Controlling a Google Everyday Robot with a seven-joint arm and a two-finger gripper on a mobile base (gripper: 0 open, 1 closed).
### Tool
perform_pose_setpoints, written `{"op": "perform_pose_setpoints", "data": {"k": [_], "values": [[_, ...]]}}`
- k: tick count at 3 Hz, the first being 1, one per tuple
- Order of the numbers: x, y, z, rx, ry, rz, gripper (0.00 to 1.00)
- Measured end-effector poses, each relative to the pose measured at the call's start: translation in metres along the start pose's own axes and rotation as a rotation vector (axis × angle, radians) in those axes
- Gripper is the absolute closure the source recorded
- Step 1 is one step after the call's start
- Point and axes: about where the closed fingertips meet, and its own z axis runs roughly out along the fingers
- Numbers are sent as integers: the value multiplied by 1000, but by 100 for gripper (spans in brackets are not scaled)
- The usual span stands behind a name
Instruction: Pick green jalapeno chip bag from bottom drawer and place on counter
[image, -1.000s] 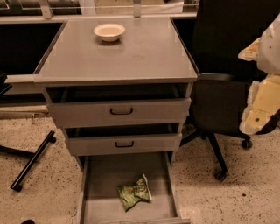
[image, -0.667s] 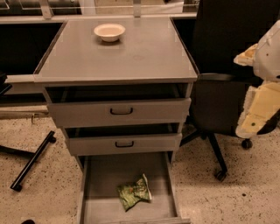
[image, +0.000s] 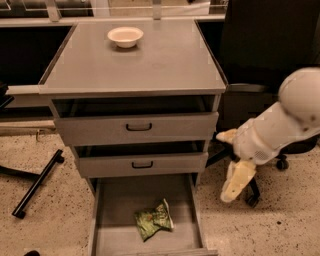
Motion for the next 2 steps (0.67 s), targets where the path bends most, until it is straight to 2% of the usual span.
{"op": "perform_pose_setpoints", "data": {"k": [1, 2], "values": [[16, -19, 43, -2, -41, 24, 0], [16, -19, 43, -2, -41, 24, 0]]}}
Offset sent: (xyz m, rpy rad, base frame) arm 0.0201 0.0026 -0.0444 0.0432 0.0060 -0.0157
